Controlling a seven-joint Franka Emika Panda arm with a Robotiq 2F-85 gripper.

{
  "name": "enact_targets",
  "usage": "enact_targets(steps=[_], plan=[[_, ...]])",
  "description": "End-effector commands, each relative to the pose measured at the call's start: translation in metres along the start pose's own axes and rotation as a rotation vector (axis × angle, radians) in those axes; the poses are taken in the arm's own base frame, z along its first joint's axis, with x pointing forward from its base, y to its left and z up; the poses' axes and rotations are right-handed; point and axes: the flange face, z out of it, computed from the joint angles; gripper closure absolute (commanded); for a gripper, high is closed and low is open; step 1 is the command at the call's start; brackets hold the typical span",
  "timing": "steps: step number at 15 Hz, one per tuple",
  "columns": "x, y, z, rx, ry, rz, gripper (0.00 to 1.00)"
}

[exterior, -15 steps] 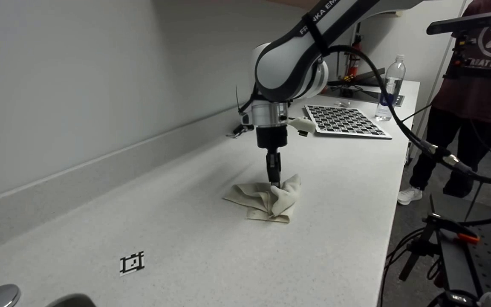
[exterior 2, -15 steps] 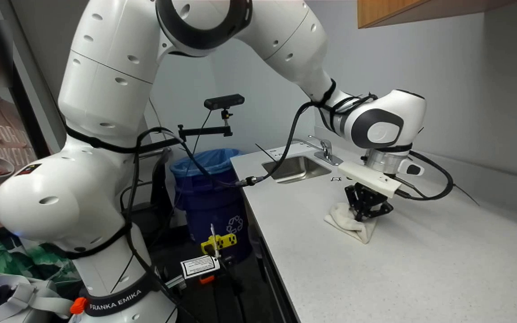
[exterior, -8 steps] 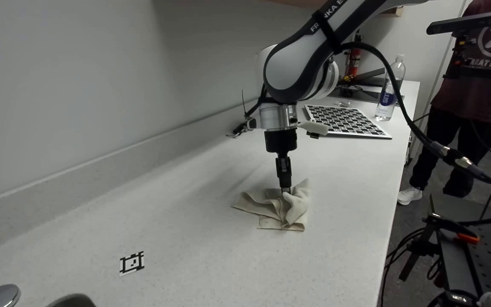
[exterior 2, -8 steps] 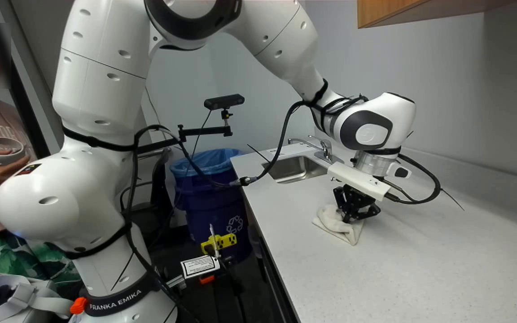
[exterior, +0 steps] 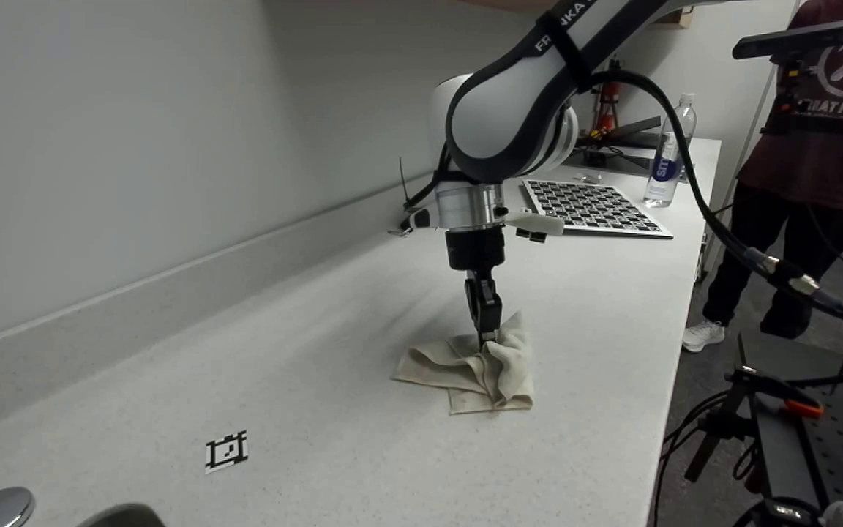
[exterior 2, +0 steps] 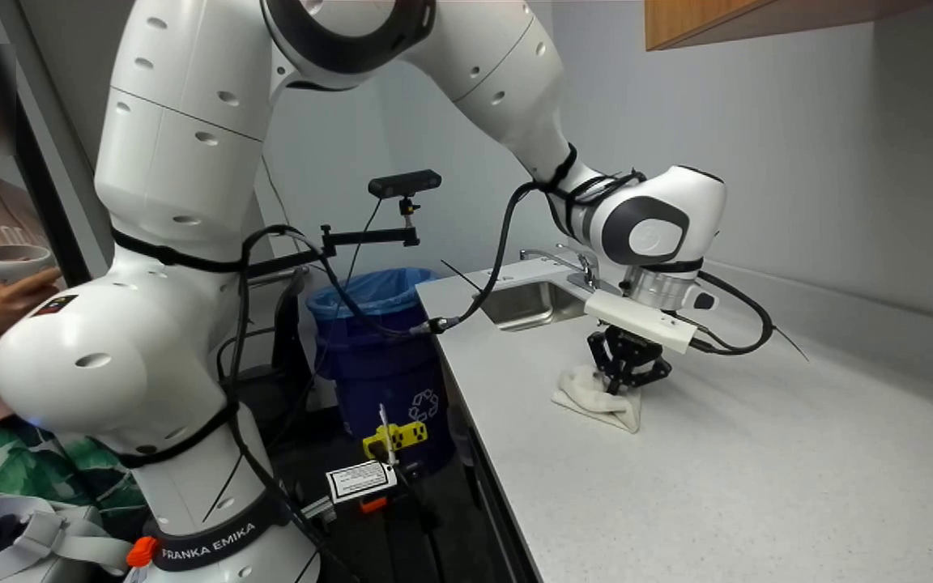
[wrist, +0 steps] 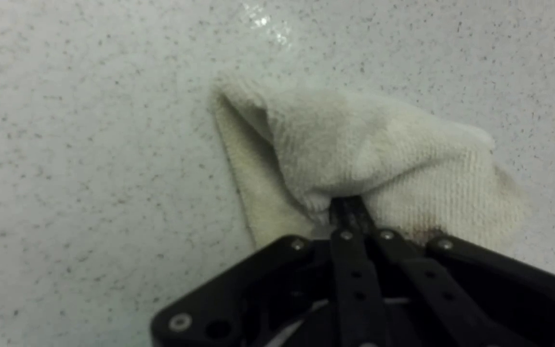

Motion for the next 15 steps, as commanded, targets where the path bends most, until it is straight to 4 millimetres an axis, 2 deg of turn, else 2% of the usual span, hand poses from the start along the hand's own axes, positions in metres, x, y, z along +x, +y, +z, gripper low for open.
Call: enact_targets(steps=[1,9,10,12,15], plan=[[0.002,-0.007,-0.005,-0.083,0.001,-0.039,1.0],[0.01,-0.038,-0.007,-0.176,-0.004,-0.097,1.0],[0.009,-0.041,-0.007,-0.181,-0.005,-0.095,0.74],[0.008,-0.045,-0.007,-0.183,-0.016,-0.099,0.68],[0.007,-0.052,-0.007,-0.19,-0.03,-0.098,0.44]])
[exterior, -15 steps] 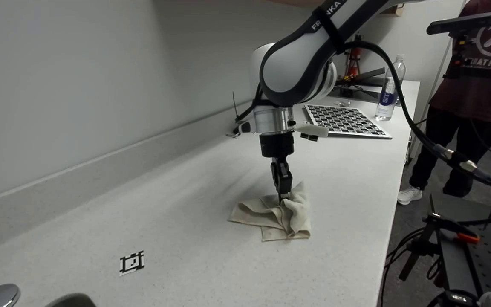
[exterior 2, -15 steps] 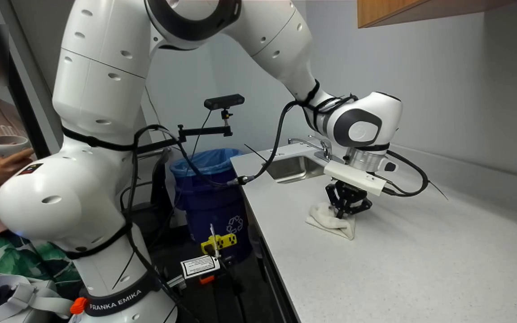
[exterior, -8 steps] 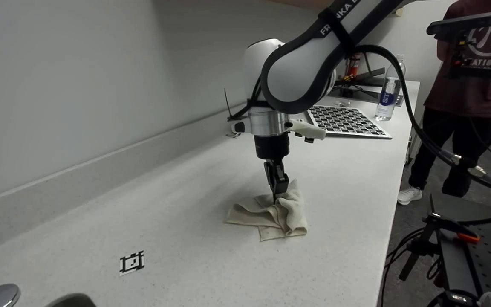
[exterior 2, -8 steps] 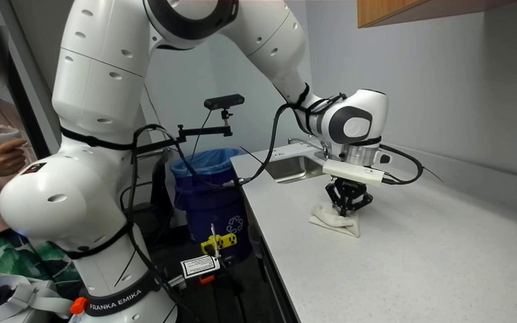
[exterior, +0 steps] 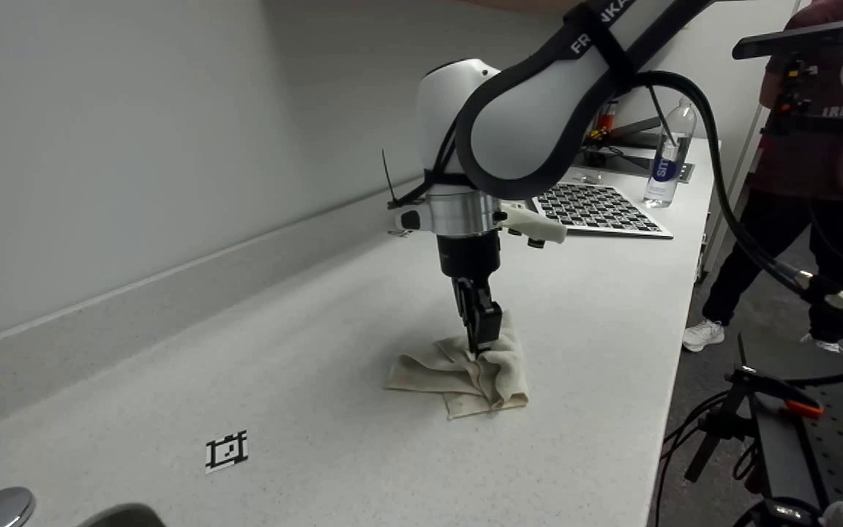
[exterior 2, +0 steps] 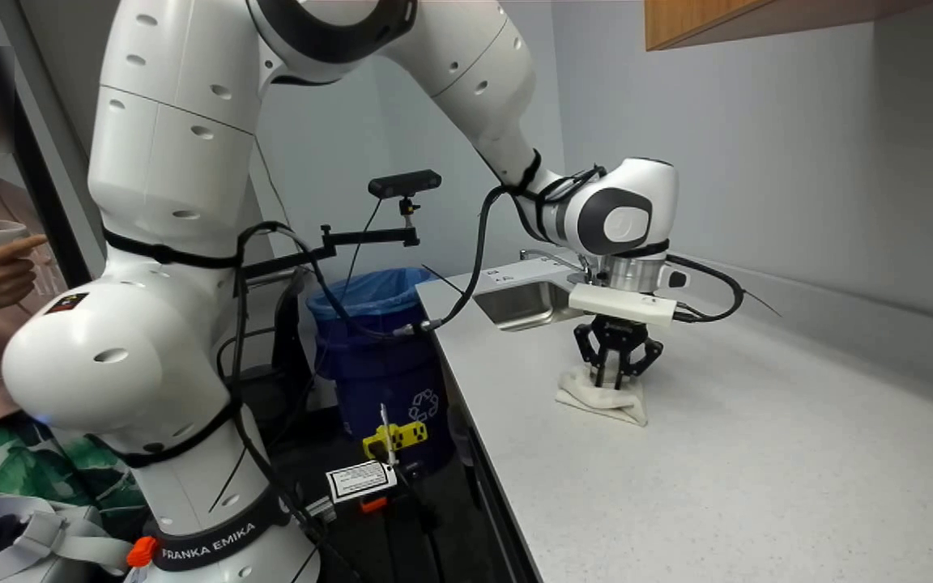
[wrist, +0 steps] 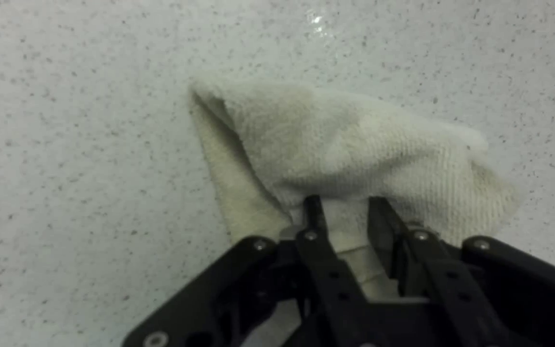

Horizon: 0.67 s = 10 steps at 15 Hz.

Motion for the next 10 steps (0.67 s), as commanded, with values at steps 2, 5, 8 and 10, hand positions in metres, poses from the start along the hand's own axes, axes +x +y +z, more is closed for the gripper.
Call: enact_targets(steps=[2,5,8,10], plan=[[-0.006,-0.017,-0.009,-0.048,-0.019,0.002,0.31],[-0.006,-0.025,-0.015,-0.075,-0.022,0.002,0.06],[-0.007,-0.035,-0.023,-0.085,-0.011,-0.003,0.0],[-0.01,-0.039,-0.029,-0.096,0.0,-0.003,0.0]])
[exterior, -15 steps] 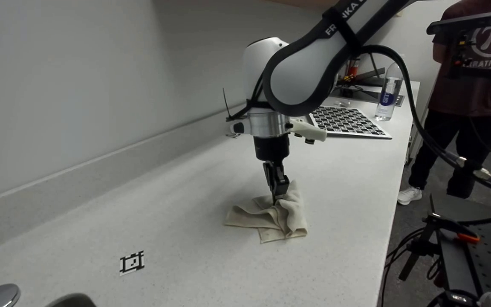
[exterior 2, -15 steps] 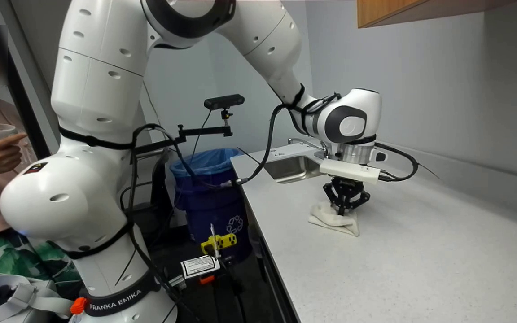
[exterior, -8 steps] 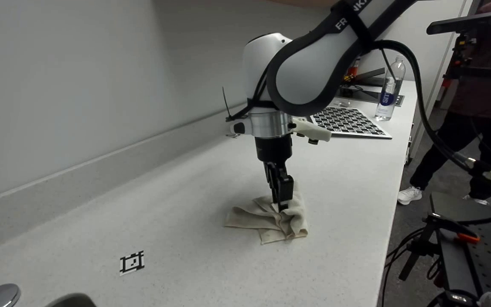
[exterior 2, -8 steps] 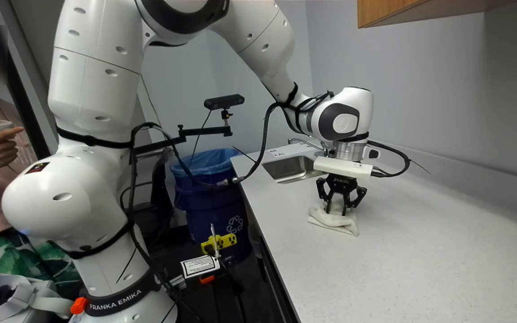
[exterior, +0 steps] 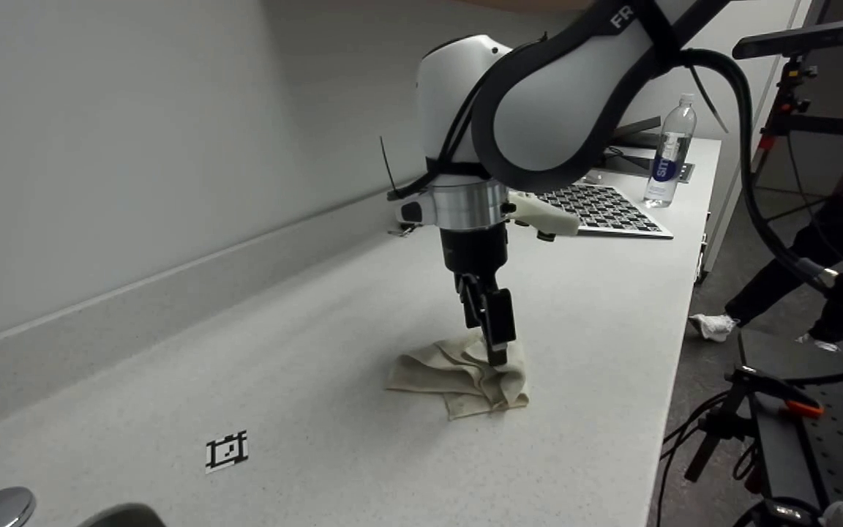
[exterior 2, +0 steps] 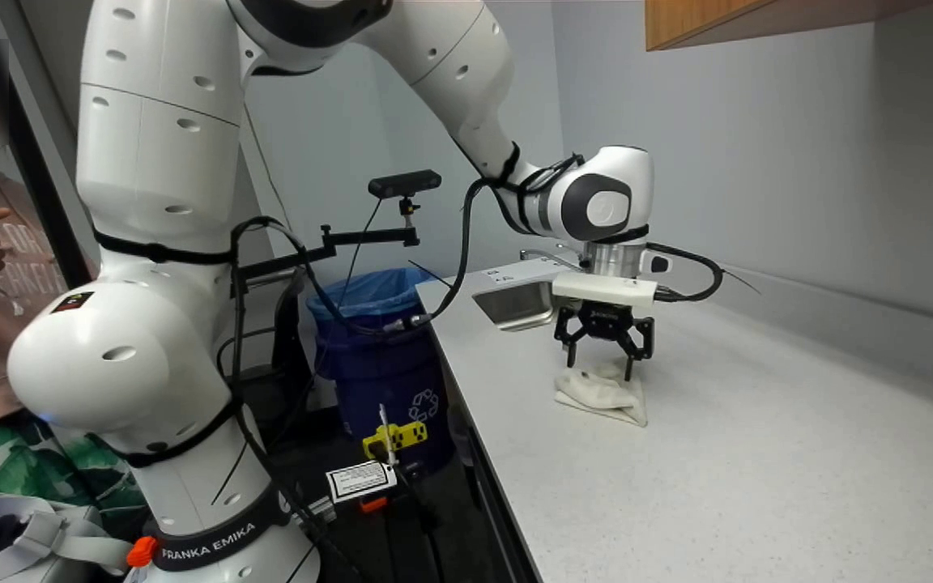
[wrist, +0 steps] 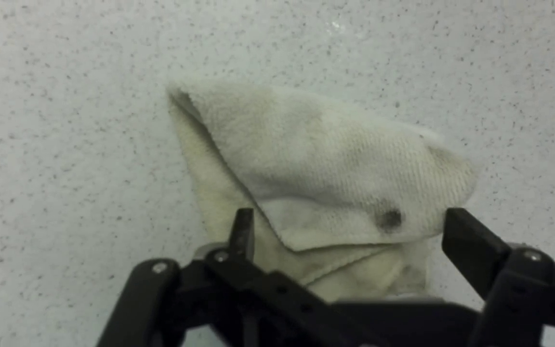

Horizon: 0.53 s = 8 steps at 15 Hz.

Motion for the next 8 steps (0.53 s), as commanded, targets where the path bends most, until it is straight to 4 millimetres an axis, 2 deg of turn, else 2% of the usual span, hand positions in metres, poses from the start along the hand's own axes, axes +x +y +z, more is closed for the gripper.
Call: enact_targets(steps=[1,8], plan=[[-0.012,-0.014,-0.017,-0.052,0.027,0.002,0.0],[-0.025,-0.03,-0.025,-0.133,0.049,-0.042,0.0]])
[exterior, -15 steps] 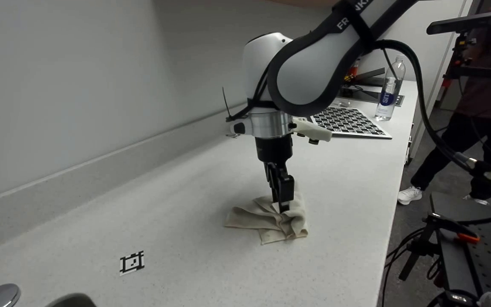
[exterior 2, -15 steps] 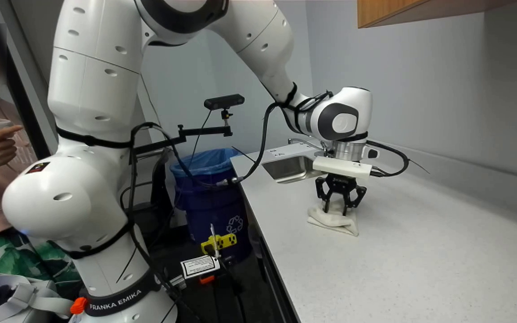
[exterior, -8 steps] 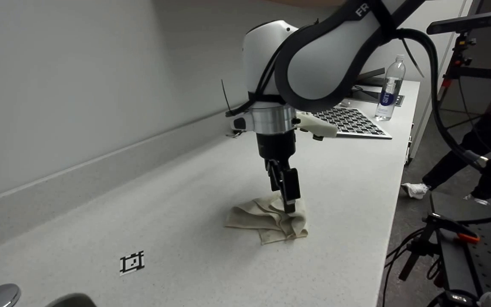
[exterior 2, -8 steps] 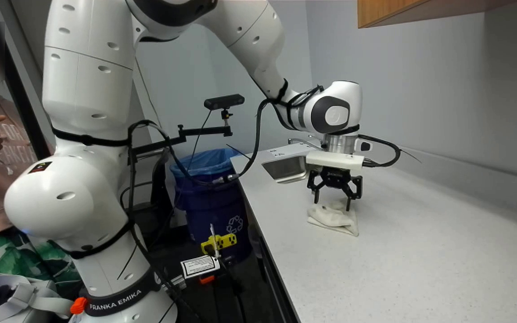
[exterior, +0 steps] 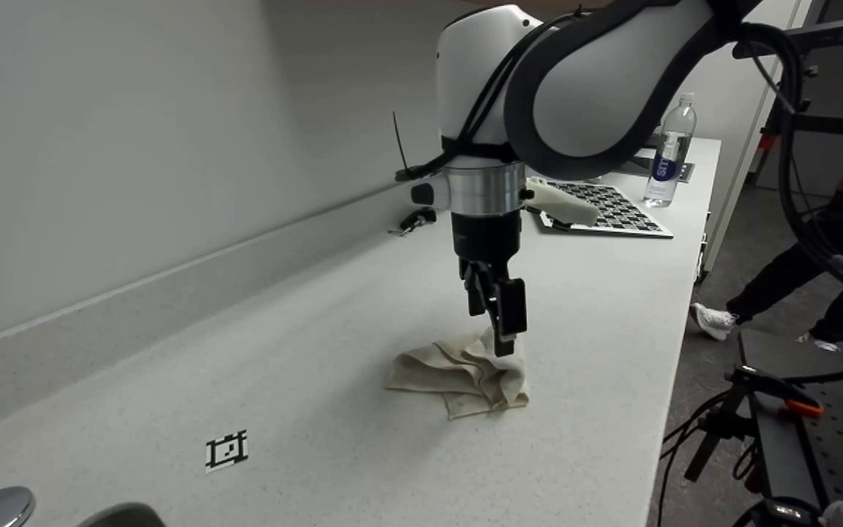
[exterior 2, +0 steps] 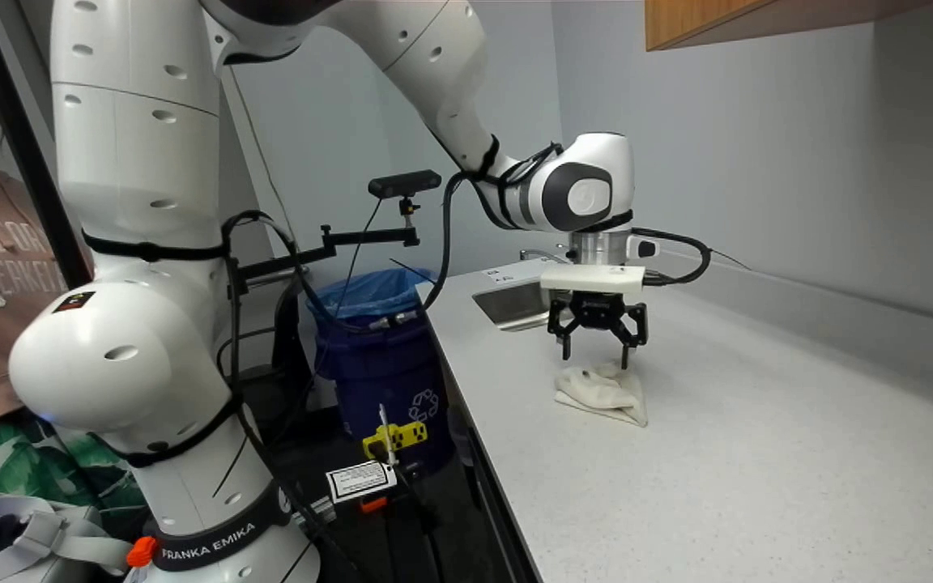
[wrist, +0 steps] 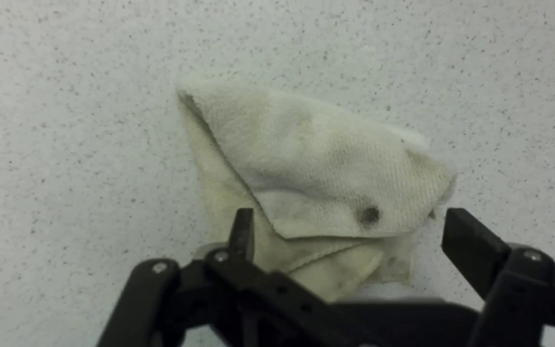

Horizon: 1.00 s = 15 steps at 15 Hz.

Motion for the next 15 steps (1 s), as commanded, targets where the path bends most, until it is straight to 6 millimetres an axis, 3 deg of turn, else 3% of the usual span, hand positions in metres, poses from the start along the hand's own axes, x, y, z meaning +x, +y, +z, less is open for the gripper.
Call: enact_targets(steps=[1,9,15], plan=[[-0.014,-0.015,-0.009,-0.082,0.01,-0.021,0.0],[-0.023,-0.022,-0.017,-0.239,0.007,-0.05,0.0],[-0.021,-0.026,-0.015,-0.228,0.031,-0.099,0.0]])
